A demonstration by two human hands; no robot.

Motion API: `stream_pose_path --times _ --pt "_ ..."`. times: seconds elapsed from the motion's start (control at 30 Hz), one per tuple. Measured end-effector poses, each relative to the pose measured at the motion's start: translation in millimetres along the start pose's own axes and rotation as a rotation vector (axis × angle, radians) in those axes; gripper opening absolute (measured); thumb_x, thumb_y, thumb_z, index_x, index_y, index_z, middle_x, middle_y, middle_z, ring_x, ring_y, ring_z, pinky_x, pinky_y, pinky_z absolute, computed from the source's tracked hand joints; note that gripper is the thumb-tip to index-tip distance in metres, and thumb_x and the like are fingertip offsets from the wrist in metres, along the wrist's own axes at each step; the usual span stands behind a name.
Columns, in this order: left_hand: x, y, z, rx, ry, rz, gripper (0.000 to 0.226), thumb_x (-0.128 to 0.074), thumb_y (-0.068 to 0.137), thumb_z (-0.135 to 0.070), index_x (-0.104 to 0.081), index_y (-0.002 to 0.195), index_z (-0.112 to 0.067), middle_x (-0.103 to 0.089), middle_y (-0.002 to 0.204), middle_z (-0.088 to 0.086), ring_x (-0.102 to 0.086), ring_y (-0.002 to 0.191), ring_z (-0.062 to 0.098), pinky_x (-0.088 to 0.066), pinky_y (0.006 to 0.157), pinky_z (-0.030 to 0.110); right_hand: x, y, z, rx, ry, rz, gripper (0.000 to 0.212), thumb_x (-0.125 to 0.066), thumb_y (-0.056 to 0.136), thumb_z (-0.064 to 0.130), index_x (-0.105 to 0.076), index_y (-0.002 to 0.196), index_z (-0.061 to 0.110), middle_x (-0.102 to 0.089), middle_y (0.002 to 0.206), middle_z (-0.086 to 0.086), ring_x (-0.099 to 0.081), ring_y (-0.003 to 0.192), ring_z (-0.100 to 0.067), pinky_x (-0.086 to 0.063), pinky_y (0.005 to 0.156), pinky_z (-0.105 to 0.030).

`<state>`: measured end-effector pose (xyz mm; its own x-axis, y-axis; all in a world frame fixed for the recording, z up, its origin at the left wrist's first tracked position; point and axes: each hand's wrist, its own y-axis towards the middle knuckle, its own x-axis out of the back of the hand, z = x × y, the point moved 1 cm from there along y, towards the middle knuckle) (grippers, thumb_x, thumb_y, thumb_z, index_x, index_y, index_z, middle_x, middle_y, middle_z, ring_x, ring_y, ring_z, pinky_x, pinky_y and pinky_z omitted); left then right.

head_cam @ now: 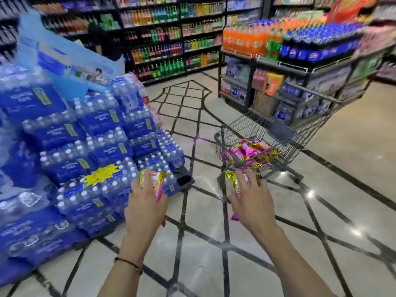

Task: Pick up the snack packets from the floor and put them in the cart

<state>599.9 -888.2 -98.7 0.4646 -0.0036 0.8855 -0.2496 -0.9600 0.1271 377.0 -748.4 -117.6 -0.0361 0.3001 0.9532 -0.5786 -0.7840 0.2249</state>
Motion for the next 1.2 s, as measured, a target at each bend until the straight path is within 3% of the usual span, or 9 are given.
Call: stream_pose_path --times 0.2,0.3,0.43,0.67,0.83,0.93,1.03,1.2 --pt "-49.0 33.6 -98.1 -0.06 -0.027 0.017 0.073 -0.057 0.095 -0.04 -0.019 0.156 -0.031 -0.037 0.141 0.016 -0.053 0.115 0.047 -0.046 0.081 0.055 16.5 51.8 -102.3 -0.081 -0.035 0.009 0.064 -0.052 0.097 0.042 -0.026 0.154 0.027 -0.033 0.156 -0.005 -0.042 0.127 -0.039 -0.049 0.096 -0.047" --pt "-72.6 57.1 -136.9 -0.098 0.01 0.034 0.073 -0.057 0.096 -0.04 -0.018 0.157 -0.028 -0.033 0.148 0.018 -0.052 0.119 0.045 -0.046 0.082 0.053 18.1 81.0 -140.9 -0.135 -0.018 -0.001 0.064 -0.052 0.097 0.041 -0.026 0.154 0.027 -0.032 0.158 -0.005 -0.042 0.127 -0.038 -0.049 0.093 -0.046" --pt "-109.6 102.5 -182.8 -0.122 -0.001 0.056 0.075 -0.061 0.092 -0.031 -0.019 0.154 -0.029 -0.039 0.131 0.016 -0.055 0.107 0.044 -0.044 0.074 0.046 7.9 135.7 -178.6 -0.206 -0.012 -0.018 0.063 -0.05 0.097 0.041 -0.028 0.154 0.028 -0.033 0.158 -0.004 -0.044 0.124 -0.038 -0.05 0.088 -0.045" --pt "-179.2 205.4 -260.9 -0.115 -0.054 0.092 0.076 -0.062 0.091 -0.032 -0.017 0.152 -0.031 -0.039 0.132 0.016 -0.055 0.109 0.042 -0.049 0.074 0.048 -16.2 257.9 -223.4 -0.211 -0.052 0.011 0.061 -0.05 0.097 0.042 -0.027 0.152 0.03 -0.032 0.157 -0.003 -0.045 0.123 -0.036 -0.054 0.083 -0.043" --pt "-219.0 276.8 -320.0 -0.157 -0.073 0.098 0.08 -0.063 0.091 -0.037 -0.013 0.153 -0.034 -0.041 0.134 0.014 -0.059 0.104 0.038 -0.051 0.069 0.045 -23.5 340.4 -259.6 -0.167 -0.075 0.025 0.062 -0.054 0.095 0.041 -0.033 0.152 0.024 -0.041 0.15 -0.006 -0.049 0.113 -0.037 -0.053 0.076 -0.041" --pt "-241.0 308.0 -355.6 -0.184 -0.073 0.11 0.079 -0.062 0.092 -0.04 -0.013 0.153 -0.034 -0.04 0.13 0.011 -0.059 0.099 0.036 -0.048 0.066 0.041 -30.5 385.4 -286.8 -0.168 -0.079 0.015 0.064 -0.054 0.095 0.04 -0.033 0.153 0.023 -0.043 0.15 -0.008 -0.049 0.116 -0.038 -0.053 0.08 -0.043" --pt "-270.9 337.7 -381.4 -0.162 -0.045 0.133 0.08 -0.061 0.091 -0.041 -0.01 0.153 -0.035 -0.04 0.127 0.01 -0.059 0.099 0.035 -0.054 0.069 0.045 -44.6 431.1 -316.5 -0.149 -0.077 0.032 0.063 -0.053 0.095 0.04 -0.035 0.152 0.02 -0.044 0.149 -0.011 -0.05 0.117 -0.041 -0.051 0.088 -0.046" --pt "-334.1 376.1 -416.2 -0.049 0.001 0.148 0.082 -0.061 0.09 -0.038 -0.011 0.155 -0.034 -0.028 0.152 0.015 -0.056 0.117 0.039 -0.052 0.079 0.045 -87.0 518.2 -364.2 -0.073 -0.05 0.104 0.063 -0.05 0.097 0.043 -0.033 0.153 0.019 -0.041 0.151 -0.01 -0.048 0.12 -0.041 -0.049 0.092 -0.047"
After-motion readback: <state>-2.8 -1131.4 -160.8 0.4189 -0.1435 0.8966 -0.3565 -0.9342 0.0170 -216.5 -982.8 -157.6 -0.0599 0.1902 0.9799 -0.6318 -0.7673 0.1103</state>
